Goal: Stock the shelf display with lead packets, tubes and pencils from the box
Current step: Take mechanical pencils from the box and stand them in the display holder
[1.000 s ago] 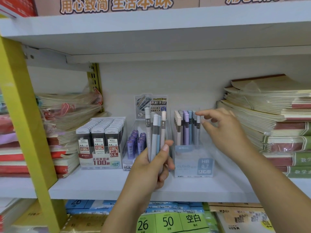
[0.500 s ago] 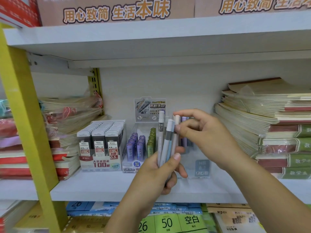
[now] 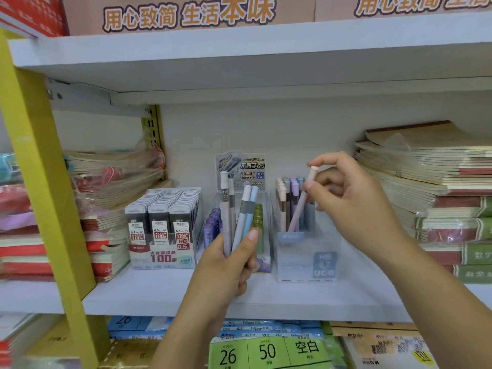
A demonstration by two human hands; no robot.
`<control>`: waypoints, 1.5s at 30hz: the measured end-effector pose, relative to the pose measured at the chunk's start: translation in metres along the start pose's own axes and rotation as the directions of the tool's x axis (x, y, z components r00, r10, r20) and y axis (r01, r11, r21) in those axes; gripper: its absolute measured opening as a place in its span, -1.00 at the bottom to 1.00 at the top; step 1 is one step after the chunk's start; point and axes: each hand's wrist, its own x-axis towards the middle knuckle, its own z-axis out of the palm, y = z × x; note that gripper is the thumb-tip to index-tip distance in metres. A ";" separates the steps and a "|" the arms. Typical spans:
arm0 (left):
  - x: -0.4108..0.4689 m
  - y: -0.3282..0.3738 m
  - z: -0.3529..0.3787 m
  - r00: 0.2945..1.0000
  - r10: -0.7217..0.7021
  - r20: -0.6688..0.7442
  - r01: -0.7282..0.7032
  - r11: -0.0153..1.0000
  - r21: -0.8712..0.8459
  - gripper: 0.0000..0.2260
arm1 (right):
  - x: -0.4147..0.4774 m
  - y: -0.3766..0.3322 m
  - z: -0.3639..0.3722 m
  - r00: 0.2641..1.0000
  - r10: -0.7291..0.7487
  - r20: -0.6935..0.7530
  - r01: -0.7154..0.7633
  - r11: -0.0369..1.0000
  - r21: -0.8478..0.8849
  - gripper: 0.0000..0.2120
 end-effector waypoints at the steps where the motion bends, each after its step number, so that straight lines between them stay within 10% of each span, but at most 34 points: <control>1: 0.000 0.000 0.000 1.000 -0.002 -0.003 0.002 1.000 0.003 -0.38 | -0.001 0.001 0.002 1.000 0.002 0.019 -0.002 1.000 -0.014 -0.77; 17: -0.002 0.006 0.001 0.998 -0.056 -0.016 0.057 0.998 0.008 -0.73 | -0.002 0.008 0.009 0.989 -0.033 0.147 0.055 0.987 -0.150 -0.73; 33: -0.006 0.008 0.005 0.999 -0.027 0.024 0.027 1.000 -0.007 -0.52 | -0.004 0.004 0.014 0.986 -0.078 0.148 0.132 0.905 -0.404 -0.76; 41: -0.007 0.006 0.013 0.987 -0.001 0.159 0.000 1.000 0.006 -0.67 | -0.012 -0.019 0.019 0.941 0.135 0.309 -0.167 0.983 0.081 -0.71; 45: -0.006 0.005 0.016 0.991 0.013 0.133 -0.016 1.000 0.023 -0.59 | -0.008 -0.017 0.015 0.977 0.158 0.143 -0.190 0.950 0.247 -0.77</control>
